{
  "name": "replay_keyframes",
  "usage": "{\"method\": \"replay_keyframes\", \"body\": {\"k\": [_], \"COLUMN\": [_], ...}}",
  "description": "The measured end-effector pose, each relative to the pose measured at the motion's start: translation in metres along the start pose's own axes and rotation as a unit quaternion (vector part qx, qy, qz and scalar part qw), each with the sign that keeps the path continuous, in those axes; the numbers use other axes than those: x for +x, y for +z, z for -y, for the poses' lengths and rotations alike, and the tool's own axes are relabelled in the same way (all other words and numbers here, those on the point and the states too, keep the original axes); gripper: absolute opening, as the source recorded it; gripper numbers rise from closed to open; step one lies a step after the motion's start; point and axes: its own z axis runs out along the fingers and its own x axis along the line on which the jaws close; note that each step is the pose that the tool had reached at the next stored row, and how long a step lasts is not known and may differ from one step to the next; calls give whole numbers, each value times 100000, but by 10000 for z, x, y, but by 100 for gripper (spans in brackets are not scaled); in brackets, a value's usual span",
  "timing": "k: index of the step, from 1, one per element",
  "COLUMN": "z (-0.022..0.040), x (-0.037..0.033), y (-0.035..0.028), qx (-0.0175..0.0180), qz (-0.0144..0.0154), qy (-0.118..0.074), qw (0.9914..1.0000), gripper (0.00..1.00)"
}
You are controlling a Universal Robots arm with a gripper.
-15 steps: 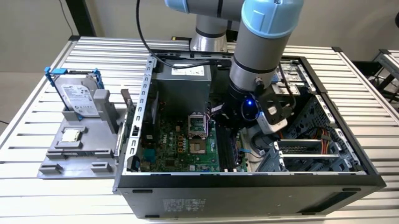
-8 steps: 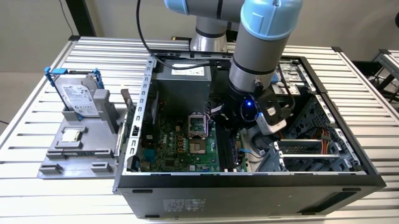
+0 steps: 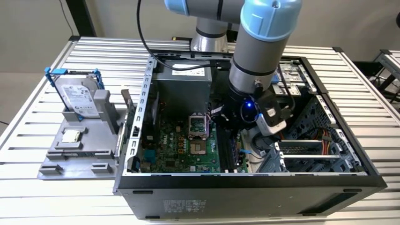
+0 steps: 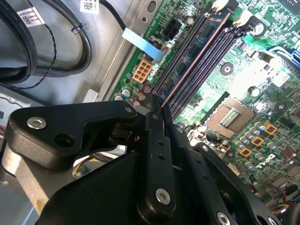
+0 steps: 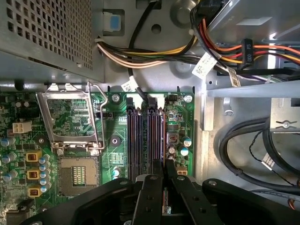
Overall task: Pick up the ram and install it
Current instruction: 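Insert the ram into the slot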
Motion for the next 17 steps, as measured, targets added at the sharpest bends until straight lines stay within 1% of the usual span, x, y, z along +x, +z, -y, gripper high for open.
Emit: {"method": "replay_keyframes", "body": {"k": [3, 7, 12, 17], "z": [-1, -2, -1, -3], "x": [1, 2, 3, 2], "y": [14, 16, 16, 25], "qx": [17, 41, 304, 447], "qz": [-1, -37, -231, -249], "qy": [1, -31, -51, -62], "qw": [100000, 100000, 99999, 99999], "gripper": [0, 0, 0, 0]}}
